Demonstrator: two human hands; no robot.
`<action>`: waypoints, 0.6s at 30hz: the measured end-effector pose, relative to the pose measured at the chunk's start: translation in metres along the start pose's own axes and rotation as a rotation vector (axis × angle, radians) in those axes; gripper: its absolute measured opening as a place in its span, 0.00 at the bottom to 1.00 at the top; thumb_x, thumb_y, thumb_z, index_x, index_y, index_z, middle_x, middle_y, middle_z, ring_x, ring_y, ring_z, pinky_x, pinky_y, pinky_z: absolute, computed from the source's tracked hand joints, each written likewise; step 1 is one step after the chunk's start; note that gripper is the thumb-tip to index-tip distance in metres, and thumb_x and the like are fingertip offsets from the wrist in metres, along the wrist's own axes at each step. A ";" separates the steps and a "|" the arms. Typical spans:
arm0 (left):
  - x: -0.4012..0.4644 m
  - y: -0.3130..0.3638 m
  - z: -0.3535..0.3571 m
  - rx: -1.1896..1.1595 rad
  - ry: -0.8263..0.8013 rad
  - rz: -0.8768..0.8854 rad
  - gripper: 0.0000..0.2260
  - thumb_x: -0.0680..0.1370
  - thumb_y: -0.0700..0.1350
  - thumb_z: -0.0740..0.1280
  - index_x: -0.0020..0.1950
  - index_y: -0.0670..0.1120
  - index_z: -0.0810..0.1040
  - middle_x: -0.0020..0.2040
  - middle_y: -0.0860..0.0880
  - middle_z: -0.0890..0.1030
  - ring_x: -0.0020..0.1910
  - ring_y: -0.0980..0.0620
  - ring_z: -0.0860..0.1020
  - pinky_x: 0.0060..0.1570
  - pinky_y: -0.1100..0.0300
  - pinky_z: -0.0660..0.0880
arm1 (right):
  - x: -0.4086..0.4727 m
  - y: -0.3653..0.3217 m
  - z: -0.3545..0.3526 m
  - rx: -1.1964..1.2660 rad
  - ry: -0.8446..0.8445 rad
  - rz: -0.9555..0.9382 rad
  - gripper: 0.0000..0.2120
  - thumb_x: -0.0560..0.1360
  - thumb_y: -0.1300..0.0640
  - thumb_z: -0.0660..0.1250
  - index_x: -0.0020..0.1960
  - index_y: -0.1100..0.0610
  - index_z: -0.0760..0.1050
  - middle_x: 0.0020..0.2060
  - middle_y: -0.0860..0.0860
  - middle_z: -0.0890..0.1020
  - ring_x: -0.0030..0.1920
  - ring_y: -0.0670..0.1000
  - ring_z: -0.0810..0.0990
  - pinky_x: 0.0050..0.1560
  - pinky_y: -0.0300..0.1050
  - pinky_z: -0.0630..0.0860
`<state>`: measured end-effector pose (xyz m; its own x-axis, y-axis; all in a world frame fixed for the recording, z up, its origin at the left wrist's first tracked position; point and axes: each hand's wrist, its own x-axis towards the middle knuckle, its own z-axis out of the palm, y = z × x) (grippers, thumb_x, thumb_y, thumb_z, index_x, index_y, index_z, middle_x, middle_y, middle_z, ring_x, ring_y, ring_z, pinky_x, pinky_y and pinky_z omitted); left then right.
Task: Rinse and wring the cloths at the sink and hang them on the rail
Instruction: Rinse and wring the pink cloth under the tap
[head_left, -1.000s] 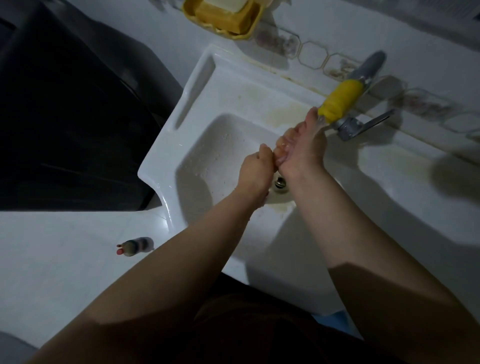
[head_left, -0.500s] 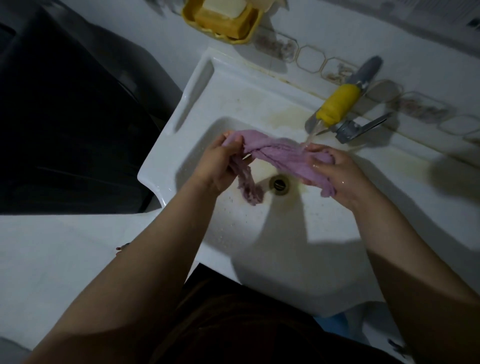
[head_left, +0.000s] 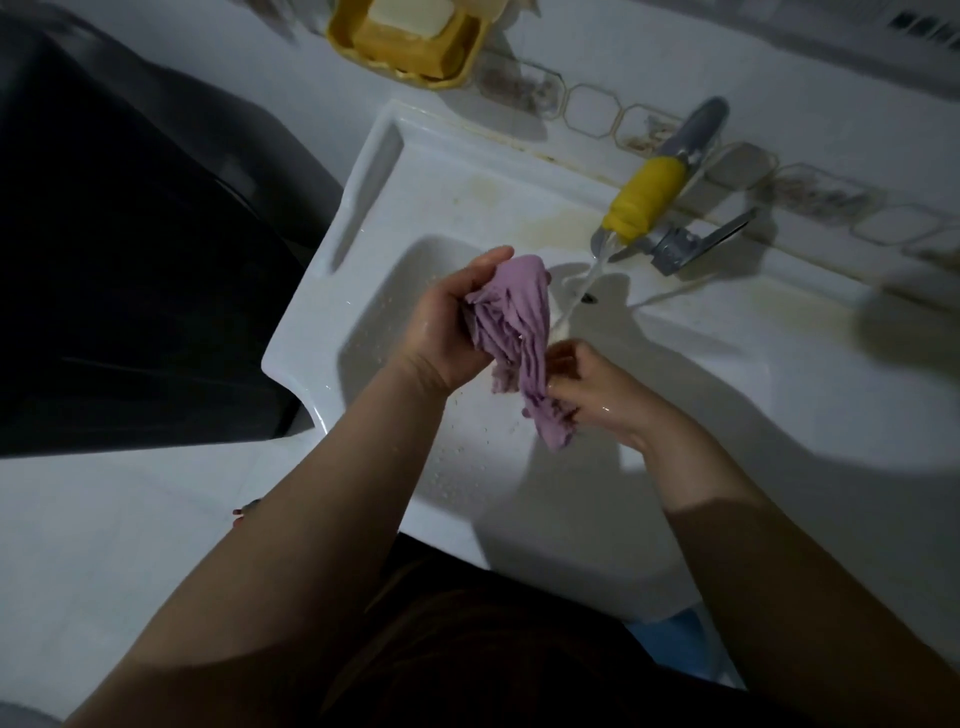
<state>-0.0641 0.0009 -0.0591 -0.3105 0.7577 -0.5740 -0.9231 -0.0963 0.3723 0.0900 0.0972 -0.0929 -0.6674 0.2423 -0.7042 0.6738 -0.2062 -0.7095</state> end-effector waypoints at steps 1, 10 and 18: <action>0.001 0.001 0.000 0.063 -0.018 0.010 0.10 0.75 0.40 0.60 0.54 0.42 0.77 0.57 0.37 0.78 0.54 0.41 0.78 0.66 0.47 0.68 | 0.002 0.002 0.000 0.019 -0.026 0.024 0.19 0.72 0.52 0.70 0.60 0.48 0.68 0.55 0.51 0.78 0.53 0.52 0.80 0.50 0.51 0.78; 0.004 0.015 -0.016 1.123 0.169 0.193 0.11 0.82 0.49 0.60 0.57 0.44 0.75 0.45 0.46 0.81 0.39 0.51 0.83 0.38 0.53 0.80 | -0.007 -0.022 -0.035 0.628 0.055 -0.189 0.11 0.76 0.66 0.61 0.57 0.63 0.76 0.50 0.56 0.83 0.49 0.54 0.82 0.48 0.47 0.80; -0.006 0.027 -0.023 1.856 0.056 0.026 0.26 0.70 0.52 0.75 0.63 0.44 0.72 0.51 0.50 0.79 0.49 0.49 0.78 0.49 0.56 0.74 | -0.012 -0.035 -0.065 -0.056 0.144 -0.082 0.16 0.71 0.61 0.71 0.57 0.57 0.72 0.41 0.54 0.81 0.39 0.56 0.77 0.36 0.46 0.68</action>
<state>-0.0923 -0.0215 -0.0624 -0.3604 0.7446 -0.5619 0.4691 0.6653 0.5808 0.0944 0.1630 -0.0579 -0.6712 0.3900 -0.6304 0.6385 -0.1279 -0.7589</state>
